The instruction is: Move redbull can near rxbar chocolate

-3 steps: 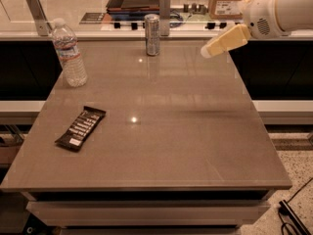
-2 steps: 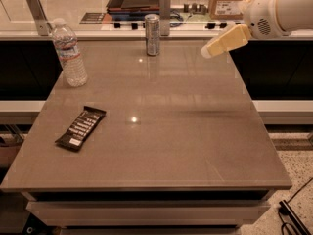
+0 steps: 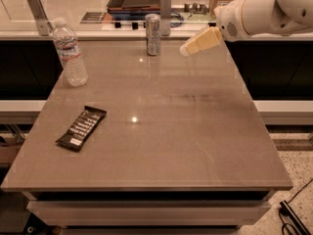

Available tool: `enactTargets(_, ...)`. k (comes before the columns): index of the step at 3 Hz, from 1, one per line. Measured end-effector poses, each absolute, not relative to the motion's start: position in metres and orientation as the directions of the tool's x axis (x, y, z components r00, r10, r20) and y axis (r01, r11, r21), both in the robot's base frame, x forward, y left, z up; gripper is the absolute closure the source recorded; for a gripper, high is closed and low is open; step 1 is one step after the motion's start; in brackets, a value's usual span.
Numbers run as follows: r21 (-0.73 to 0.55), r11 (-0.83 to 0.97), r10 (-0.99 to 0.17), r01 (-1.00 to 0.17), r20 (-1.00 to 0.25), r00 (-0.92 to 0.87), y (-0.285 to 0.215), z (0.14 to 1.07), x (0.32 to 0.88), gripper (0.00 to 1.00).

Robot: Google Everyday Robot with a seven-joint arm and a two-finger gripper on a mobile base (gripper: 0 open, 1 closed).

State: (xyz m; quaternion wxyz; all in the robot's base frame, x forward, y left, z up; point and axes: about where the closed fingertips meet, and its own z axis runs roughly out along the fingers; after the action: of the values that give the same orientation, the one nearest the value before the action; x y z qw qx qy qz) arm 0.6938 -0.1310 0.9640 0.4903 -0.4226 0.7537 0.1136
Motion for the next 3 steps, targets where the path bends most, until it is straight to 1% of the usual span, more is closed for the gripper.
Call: enactTargets(3, -0.180, 0.642, -0.416, -0.745, -0.898, -0.141, -0.078, 0.947, 0.756, 0.00)
